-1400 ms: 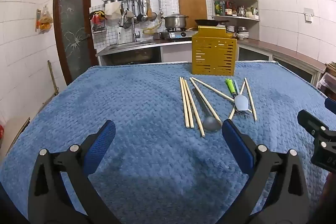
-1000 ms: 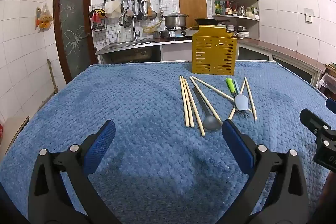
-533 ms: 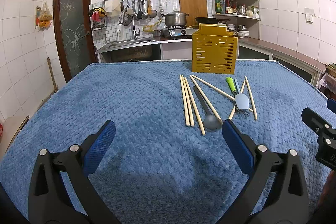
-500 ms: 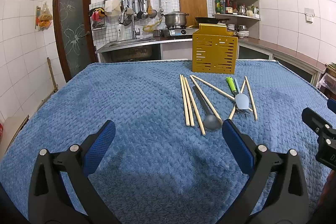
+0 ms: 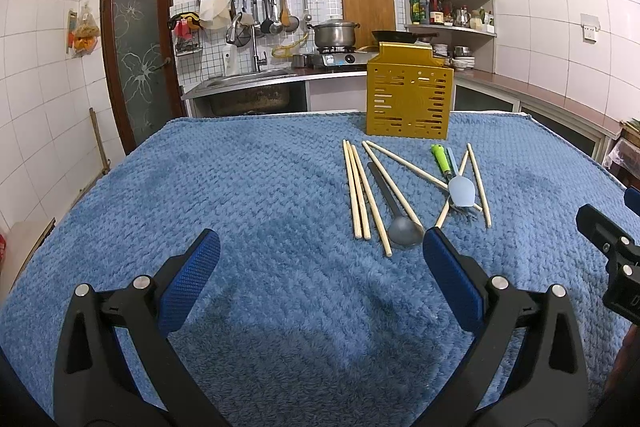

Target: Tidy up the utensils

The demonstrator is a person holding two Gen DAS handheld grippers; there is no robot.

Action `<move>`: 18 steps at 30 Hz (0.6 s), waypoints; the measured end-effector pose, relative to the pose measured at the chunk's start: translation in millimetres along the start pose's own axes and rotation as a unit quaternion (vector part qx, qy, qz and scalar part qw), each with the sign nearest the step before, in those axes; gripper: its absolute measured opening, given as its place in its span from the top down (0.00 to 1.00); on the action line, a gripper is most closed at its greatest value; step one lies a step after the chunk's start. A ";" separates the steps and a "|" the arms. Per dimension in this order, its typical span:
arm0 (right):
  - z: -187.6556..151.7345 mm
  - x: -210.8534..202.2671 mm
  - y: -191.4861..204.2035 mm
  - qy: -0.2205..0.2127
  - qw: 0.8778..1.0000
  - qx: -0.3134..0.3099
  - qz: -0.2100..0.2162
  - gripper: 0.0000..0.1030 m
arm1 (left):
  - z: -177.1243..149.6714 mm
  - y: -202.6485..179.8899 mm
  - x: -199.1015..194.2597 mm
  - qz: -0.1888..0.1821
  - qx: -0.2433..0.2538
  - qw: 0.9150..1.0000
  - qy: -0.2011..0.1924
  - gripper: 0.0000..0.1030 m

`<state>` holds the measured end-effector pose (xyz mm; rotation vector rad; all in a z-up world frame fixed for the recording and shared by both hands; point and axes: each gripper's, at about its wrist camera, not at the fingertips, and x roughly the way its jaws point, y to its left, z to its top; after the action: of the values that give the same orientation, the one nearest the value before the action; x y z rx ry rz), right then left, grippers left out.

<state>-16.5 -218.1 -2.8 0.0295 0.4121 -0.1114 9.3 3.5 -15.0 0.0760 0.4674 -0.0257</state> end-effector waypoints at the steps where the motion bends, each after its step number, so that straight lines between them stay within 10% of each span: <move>1: 0.1 0.2 -0.2 0.000 1.000 0.000 0.000 0.04 | 0.4 0.0 -0.2 0.000 0.000 1.000 0.000 0.05; 18: 0.1 0.5 -1.2 -0.001 1.000 0.002 0.000 0.03 | 0.8 0.9 0.7 0.001 -0.001 1.000 0.004 0.05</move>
<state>-16.2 -219.4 -2.9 0.0324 0.4096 -0.1124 10.3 4.3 -14.6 0.0751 0.4748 -0.0240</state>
